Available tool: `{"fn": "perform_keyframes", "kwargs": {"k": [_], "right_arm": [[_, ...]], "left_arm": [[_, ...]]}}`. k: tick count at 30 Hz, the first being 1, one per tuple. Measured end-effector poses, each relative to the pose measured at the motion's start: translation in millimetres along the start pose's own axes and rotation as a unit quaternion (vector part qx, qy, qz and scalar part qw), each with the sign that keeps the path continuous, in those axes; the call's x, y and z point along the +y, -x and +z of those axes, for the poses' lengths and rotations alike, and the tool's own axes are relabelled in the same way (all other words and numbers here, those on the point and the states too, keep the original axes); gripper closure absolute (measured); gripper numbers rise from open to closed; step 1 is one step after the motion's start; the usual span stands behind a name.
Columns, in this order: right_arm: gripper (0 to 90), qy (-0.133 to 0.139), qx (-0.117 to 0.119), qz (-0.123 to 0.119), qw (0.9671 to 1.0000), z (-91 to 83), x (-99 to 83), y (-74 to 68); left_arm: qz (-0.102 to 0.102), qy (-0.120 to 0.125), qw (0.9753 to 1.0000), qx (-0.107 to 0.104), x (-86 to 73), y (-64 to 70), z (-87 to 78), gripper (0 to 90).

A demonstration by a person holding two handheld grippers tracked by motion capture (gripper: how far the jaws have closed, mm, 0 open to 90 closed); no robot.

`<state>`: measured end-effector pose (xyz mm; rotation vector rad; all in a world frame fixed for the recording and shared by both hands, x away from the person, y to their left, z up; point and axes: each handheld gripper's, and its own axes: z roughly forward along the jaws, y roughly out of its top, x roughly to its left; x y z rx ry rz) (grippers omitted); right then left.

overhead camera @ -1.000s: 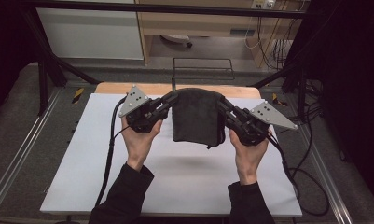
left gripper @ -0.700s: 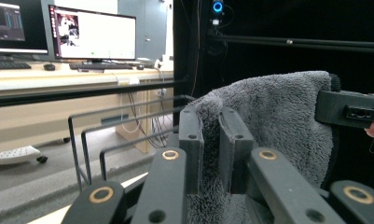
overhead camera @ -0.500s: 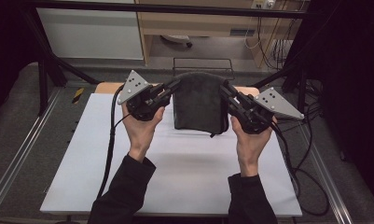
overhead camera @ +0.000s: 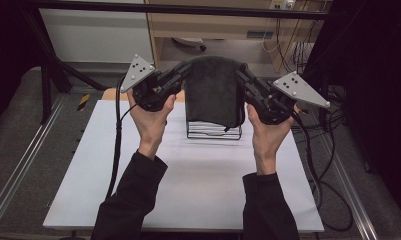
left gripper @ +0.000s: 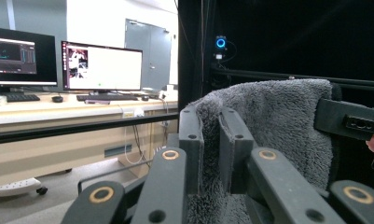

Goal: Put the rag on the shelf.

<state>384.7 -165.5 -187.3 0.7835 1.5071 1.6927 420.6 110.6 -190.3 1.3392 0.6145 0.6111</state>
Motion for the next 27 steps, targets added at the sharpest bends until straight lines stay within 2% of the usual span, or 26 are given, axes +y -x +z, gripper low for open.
{"fn": "perform_keyframes", "kwargs": {"k": [9, 18, 22, 27], "right_arm": [[80.2, 0.016, -0.011, -0.009, 0.9998, 11.5, 14.9, 9.3], [80.3, 0.019, -0.014, -0.017, 0.9996, 22.3, 32.1, 20.4], [80.3, 0.024, -0.014, -0.011, 0.9995, 28.9, 36.9, 28.1], [80.3, 0.024, -0.017, -0.018, 0.9994, 39.9, 44.3, 34.8]], "left_arm": [[0.007, 0.016, 0.9998, 0.007, 16.0, -1.5, 14.3, 80.5], [0.008, 0.018, 0.9998, 0.01, 34.8, -7.2, 30.4, 80.5], [0.012, 0.018, 0.9997, 0.013, 40.9, -10.3, 37.8, 80.5], [0.008, 0.02, 0.9996, 0.015, 48.6, -15.7, 47.1, 80.5]]}}
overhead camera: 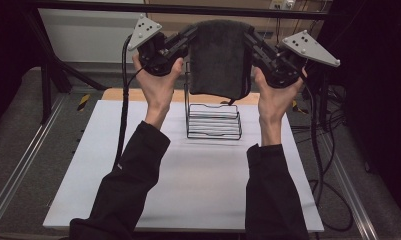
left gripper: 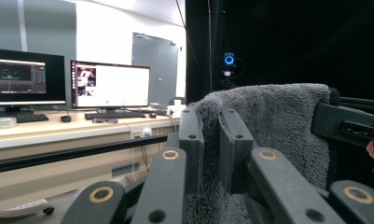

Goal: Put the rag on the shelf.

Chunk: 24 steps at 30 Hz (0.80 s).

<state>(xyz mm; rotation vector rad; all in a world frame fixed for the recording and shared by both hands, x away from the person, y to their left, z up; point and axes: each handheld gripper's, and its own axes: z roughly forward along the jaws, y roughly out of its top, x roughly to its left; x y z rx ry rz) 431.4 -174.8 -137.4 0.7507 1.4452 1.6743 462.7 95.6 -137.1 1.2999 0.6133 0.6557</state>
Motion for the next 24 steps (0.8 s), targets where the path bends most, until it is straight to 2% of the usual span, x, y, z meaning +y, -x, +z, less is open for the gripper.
{"fn": "perform_keyframes", "kwargs": {"k": [5, 9, 12, 16, 19, 24], "right_arm": [[80.3, 0.0, -0.001, -0.002, 1.0, 11.3, 8.5, 8.5], [80.3, 0.003, -0.001, 0.001, 1.0, 16.0, 13.0, 16.1], [80.3, 0.005, 0.0, 0.0, 1.0, 20.1, 15.6, 19.8], [80.3, 0.003, -0.002, -0.008, 1.0, 26.7, 19.2, 23.4], [80.3, 0.004, -0.005, -0.002, 1.0, 31.6, 21.5, 27.3], [80.3, 0.006, -0.004, -0.009, 0.9999, 41.7, 22.9, 29.3]], "left_arm": [[-0.014, 0.0, 0.9999, -0.002, 7.9, -5.5, 9.7, 80.5], [0.005, -0.002, 1.0, 0.005, 14.0, -5.6, 14.9, 80.5], [-0.003, 0.0, 1.0, 0.004, 17.4, -6.9, 19.4, 80.5], [0.006, -0.002, 0.9999, 0.01, 20.3, -8.6, 25.5, 80.5], [0.004, 0.002, 1.0, 0.009, 22.3, -11.5, 29.2, 80.5], [-0.001, 0.001, 0.9999, 0.015, 25.5, -19.6, 35.0, 80.5]]}}
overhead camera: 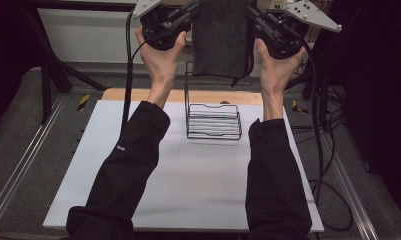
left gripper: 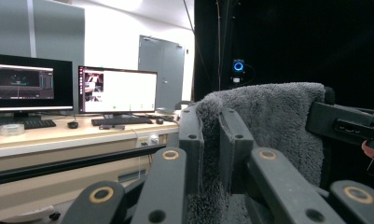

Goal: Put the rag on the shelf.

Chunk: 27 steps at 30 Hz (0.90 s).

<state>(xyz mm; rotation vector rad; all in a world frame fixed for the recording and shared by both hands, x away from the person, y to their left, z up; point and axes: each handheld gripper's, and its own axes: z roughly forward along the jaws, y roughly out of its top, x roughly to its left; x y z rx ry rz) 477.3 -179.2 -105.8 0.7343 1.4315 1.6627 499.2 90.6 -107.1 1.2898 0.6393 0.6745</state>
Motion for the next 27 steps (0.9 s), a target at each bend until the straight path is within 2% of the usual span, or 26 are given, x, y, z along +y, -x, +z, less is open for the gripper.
{"fn": "perform_keyframes", "kwargs": {"k": [4, 7, 11, 14, 17, 21, 27], "right_arm": [[80.2, 0.001, 0.001, -0.003, 1.0, 9.0, 0.5, 1.6], [80.2, -0.002, -0.002, -0.001, 1.0, 15.7, -0.4, 4.0], [80.2, -0.013, -0.002, 0.004, 0.9999, 24.4, -6.3, 8.3], [80.2, -0.026, -0.004, 0.003, 0.9997, 28.4, -13.7, 9.1], [80.2, -0.034, -0.003, 0.006, 0.9994, 29.3, -22.9, 11.5], [80.2, -0.045, -0.005, 0.01, 0.9989, 28.8, -32.6, 13.2], [80.2, -0.055, 0.0, 0.012, 0.9984, 23.3, -43.4, 14.9]], "left_arm": [[-0.006, 0.003, 1.0, 0.005, -0.2, -6.3, 5.3, 80.5], [-0.004, -0.002, 1.0, 0.009, -2.4, -11.0, 10.6, 80.5], [-0.014, -0.009, 0.9998, 0.012, -9.9, -18.3, 15.7, 80.5], [-0.014, -0.019, 0.9996, 0.014, -17.9, -22.6, 16.9, 80.4], [-0.015, -0.028, 0.9994, 0.012, -25.5, -26.2, 17.0, 80.4], [-0.002, -0.04, 0.9992, 0.008, -31.7, -26.1, 16.0, 80.5], [0.005, -0.058, 0.9983, 0.001, -41.2, -26.1, 14.0, 80.4]]}}
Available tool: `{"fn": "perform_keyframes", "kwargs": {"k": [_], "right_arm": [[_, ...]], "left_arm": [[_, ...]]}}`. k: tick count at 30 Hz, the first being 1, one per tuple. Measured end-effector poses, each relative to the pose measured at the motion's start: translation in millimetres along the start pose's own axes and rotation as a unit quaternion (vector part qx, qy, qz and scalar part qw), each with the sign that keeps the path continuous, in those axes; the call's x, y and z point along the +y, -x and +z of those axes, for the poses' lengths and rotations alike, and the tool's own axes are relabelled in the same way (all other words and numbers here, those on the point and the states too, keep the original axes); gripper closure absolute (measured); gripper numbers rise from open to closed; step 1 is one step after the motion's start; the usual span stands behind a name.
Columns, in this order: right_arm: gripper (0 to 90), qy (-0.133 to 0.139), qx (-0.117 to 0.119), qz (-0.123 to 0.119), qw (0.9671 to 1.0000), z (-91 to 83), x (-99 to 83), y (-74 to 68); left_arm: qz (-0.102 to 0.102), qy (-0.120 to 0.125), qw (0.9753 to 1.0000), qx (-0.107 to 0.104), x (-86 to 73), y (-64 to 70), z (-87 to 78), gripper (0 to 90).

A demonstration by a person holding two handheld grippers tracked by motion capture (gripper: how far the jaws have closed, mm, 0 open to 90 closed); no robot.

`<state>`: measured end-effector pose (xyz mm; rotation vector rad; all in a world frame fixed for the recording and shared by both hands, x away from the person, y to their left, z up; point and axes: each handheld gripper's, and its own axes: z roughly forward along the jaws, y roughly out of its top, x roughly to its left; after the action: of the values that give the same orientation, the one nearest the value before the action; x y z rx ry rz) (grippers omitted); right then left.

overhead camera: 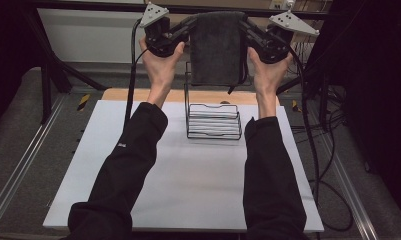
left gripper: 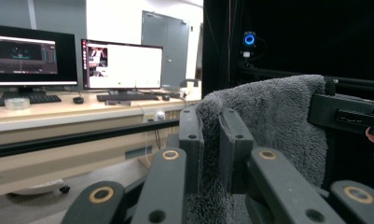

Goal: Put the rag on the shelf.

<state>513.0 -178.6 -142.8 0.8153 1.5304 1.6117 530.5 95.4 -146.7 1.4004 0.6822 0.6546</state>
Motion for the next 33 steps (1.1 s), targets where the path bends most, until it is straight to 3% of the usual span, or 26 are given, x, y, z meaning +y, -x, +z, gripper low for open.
{"fn": "perform_keyframes", "kwargs": {"k": [17, 21, 33], "right_arm": [[80.2, -0.035, 0.007, 0.007, 0.9993, -24.9, -48.8, -2.3], [80.2, -0.043, 0.009, 0.011, 0.999, -28.1, -55.7, -2.6], [80.1, -0.053, 0.018, 0.01, 0.9984, -38.8, -61.3, -6.1]], "left_arm": [[0.006, -0.038, 0.9989, -0.028, -46.7, 9.9, -12.9, 80.5], [0.018, -0.047, 0.9984, -0.026, -50.4, 12.2, -14.3, 80.5], [0.019, -0.055, 0.9973, -0.044, -56.1, 15.4, -24.9, 80.5]]}}
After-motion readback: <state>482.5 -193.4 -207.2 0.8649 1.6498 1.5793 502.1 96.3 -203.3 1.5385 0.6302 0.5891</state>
